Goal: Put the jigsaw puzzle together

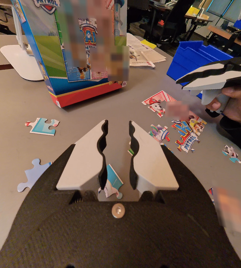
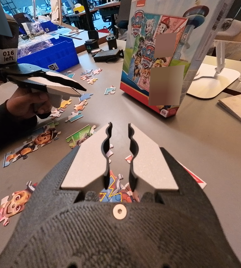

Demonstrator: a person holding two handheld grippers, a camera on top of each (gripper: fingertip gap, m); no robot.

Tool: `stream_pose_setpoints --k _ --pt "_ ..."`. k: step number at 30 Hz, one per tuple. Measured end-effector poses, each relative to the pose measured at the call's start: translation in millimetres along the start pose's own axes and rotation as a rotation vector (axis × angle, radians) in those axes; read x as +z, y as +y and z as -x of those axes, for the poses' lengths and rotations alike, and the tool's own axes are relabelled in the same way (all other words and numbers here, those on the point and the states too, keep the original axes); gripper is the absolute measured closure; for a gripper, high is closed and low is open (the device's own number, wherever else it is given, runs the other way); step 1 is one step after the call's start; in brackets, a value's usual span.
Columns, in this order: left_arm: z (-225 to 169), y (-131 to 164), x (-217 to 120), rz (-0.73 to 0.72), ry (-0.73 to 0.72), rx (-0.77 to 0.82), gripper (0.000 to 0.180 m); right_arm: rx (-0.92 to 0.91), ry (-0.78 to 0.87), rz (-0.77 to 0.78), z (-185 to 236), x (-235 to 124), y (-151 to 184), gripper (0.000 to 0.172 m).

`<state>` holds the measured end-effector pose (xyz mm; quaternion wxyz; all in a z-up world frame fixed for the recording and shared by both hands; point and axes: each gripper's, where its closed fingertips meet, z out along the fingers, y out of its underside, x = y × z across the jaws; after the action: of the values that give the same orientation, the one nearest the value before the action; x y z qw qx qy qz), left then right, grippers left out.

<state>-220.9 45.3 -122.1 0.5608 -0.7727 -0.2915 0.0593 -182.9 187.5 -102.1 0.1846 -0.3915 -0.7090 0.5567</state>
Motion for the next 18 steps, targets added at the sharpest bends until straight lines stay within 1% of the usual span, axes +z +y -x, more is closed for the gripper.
stream_pose_setpoints --k 18 --pt "-3.1 1.3 1.8 0.008 0.01 0.008 0.153 -0.019 0.006 0.022 0.9 2.3 3.9 0.151"
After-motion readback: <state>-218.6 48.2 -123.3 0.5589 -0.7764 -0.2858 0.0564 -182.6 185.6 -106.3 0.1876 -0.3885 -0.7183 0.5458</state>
